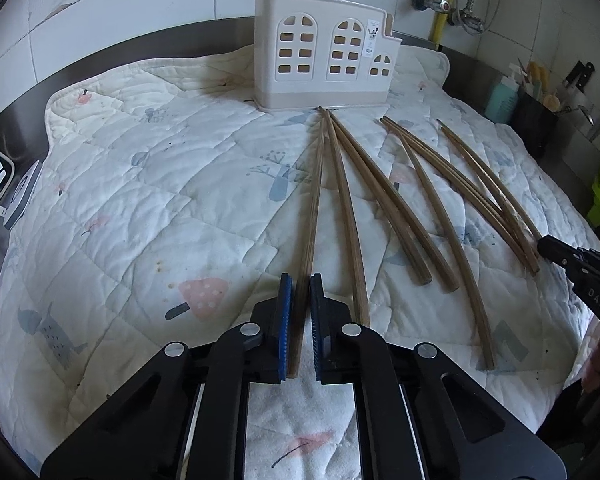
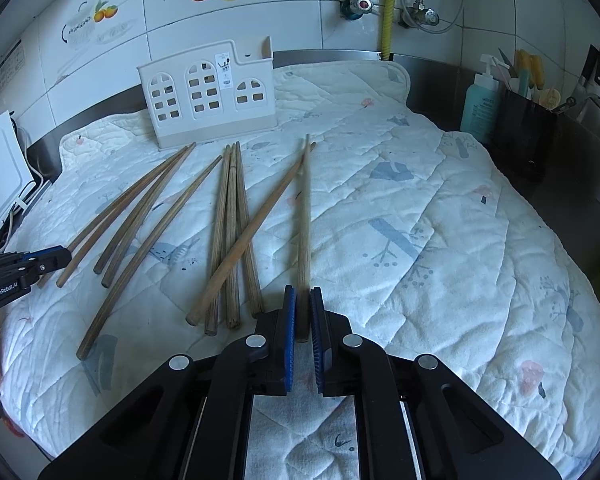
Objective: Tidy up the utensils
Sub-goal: 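Close the left gripper on one wooden chopstick while the right gripper grasps another, then lift the chopsticks into the white holder and open both grippers to release them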
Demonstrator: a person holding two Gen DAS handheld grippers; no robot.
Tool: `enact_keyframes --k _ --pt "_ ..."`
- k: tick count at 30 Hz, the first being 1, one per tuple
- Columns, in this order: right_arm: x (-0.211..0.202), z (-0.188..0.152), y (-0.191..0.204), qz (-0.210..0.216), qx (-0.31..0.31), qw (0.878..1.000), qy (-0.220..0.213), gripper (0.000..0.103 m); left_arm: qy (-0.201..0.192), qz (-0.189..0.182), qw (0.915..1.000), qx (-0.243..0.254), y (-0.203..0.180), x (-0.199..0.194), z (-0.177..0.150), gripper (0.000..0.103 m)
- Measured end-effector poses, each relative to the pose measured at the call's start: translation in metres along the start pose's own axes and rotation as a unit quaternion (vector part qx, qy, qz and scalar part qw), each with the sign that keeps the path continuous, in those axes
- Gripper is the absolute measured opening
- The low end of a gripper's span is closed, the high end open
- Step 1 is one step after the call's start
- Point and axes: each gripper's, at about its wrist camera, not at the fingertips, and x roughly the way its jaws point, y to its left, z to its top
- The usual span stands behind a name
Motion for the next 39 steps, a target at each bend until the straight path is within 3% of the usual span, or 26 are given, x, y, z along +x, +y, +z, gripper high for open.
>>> enact_keyframes --k 11,22,39 --pt "-0.048 0.022 -0.009 -0.006 -0.002 0.998 -0.061 0.007 -0.038 0.002 0.9992 -0.013 -0.002 -0.029 0.009 0.005" --pt "-0.089 0.076 -0.019 0.002 -0.036 0.992 -0.124 0.007 -0.071 0.003 0.9974 0.007 -0.003 -0.064 0.037 0.004" --pt "-0.104 0.19 -0.007 0.068 -0.098 0.983 -0.137 0.007 -0.099 -0.009 0.9948 0.019 0.009 -0.081 0.11 0.004"
